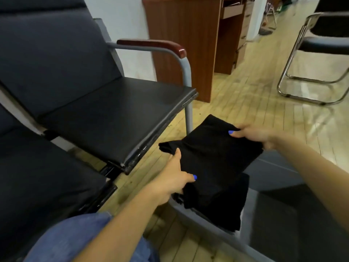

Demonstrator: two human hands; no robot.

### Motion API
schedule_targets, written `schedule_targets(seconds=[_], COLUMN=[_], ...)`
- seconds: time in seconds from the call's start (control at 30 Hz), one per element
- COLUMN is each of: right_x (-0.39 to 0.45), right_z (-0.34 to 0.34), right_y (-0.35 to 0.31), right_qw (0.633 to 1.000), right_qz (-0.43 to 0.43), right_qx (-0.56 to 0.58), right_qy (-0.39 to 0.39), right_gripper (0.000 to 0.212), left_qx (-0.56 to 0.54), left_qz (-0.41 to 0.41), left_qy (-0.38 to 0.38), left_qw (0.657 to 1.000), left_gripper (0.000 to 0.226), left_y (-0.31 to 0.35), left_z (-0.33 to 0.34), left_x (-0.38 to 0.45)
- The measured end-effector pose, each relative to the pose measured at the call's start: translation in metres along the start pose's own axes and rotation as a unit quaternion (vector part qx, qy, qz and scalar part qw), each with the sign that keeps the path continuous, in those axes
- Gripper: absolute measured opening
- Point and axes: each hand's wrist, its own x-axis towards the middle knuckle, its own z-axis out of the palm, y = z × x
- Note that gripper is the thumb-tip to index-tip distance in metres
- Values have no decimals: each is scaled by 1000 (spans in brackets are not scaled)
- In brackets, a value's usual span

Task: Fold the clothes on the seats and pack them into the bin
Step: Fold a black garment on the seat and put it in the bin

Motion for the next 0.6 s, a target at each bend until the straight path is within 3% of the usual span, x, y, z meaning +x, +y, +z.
schedule_targets(seconds=[0.13,0.3,0.6], right_x=[47,94,118], right_z=[11,36,29], right_y=[40,85,95], right_qw=[990,980,965], right_qz=[-43,-53,-59], right_qx=[-135,-191,-251], right_qy=[4,9,45], right_gripper=[16,18,23], left_qx=[-26,-85,-88], left_qz=[-57,-168,-181], left_qy=[-36,-59,-84], left_qw=[997,980,976], left_gripper=[101,100,68], left_y=[-35,-62,-71], left_z=[40,62,44], left_x=[17,23,34])
